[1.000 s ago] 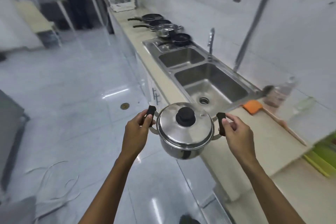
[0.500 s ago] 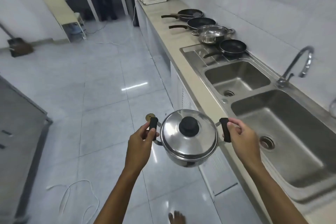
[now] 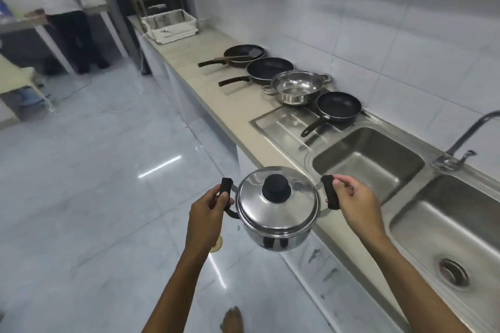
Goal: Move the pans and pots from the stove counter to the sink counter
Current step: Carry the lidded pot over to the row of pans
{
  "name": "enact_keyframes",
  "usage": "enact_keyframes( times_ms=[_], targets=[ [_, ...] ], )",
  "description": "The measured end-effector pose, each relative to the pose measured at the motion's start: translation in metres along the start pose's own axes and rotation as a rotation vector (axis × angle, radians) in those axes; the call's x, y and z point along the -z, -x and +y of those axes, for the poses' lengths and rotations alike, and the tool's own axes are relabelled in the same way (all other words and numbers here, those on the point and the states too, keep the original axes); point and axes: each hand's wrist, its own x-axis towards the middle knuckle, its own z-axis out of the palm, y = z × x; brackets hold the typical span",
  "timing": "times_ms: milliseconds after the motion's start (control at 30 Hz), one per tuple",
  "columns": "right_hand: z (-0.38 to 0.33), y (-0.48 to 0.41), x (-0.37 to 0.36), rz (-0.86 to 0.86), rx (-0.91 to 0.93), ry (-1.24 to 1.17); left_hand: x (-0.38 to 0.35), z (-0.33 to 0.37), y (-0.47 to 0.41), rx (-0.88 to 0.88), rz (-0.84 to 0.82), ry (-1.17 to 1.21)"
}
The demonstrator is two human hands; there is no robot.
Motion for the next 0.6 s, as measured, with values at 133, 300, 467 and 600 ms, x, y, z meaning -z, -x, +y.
enact_keyframes(
  times_ms=[133,300,467,600],
  targets=[
    [-0.025,-0.063,-0.046,0.115,-0.059,0.052,0.001,0.015,-0.12,-0.068,-0.139,-0.032],
    [-0.036,-0.137,-0.084,0.196,-0.155,0.002,-0.022,0.036,-0.251,-0.115,-0.29,-0.032],
    [-0.013,-0.226,-0.115,0.256,-0.186,0.004,-0.075,0.043,-0.376,-0.134,-0.397,-0.035],
    [0.007,-0.28,-0.137,0.274,-0.24,0.097,-0.118,0.044,-0.446,-0.021,-0.432,-0.017]
  ],
)
